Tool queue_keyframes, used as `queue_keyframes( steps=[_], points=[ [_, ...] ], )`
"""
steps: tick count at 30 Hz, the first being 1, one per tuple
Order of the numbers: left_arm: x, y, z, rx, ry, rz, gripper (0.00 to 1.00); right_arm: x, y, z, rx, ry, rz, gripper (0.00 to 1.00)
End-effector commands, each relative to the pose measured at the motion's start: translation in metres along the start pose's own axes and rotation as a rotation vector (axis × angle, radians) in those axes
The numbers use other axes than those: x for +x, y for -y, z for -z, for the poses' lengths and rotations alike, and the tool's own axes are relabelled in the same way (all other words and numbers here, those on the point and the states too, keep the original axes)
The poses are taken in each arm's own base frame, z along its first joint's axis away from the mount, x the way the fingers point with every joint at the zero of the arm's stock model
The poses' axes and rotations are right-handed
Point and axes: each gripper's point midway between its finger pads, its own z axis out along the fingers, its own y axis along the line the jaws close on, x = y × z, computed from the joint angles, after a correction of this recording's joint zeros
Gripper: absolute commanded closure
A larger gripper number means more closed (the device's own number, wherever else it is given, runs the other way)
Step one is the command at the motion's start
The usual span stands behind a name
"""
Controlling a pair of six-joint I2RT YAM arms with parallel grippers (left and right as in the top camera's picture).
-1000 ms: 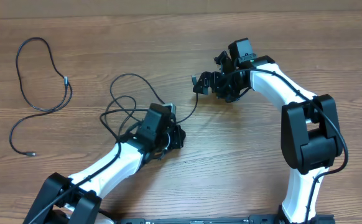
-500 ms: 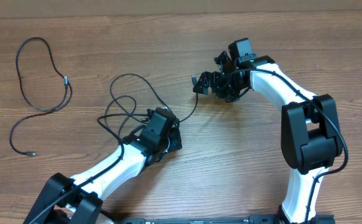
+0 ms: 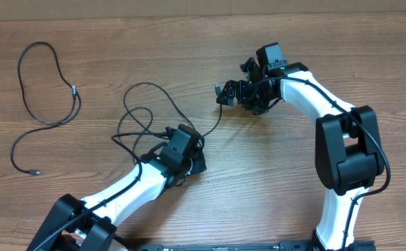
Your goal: Untangle cables
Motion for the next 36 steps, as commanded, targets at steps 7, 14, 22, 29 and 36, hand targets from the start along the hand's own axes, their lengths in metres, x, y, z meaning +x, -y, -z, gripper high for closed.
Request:
queue_keyframes(
  steps=[7,14,22,29,36],
  points=[
    [0.003,0.009,-0.001,0.014,-0.008,0.002,0.68,-0.007,-0.008,0.002,-0.016,0.015,0.014,0.0],
    [0.003,0.009,-0.001,0.014,-0.008,0.002,0.66,-0.007,-0.008,0.002,-0.016,0.015,0.014,0.0],
    [0.007,0.005,-0.006,-0.004,-0.024,0.004,0.66,-0.007,-0.008,0.002,-0.016,0.015,0.014,0.0],
    [0.019,0.011,-0.027,0.04,-0.099,0.034,0.72,-0.007,-0.008,0.002,-0.016,0.015,0.014,0.0],
    [0.022,0.033,-0.03,0.155,-0.132,-0.034,0.73,-0.007,-0.008,0.002,-0.016,0.015,0.014,0.0]
  ],
)
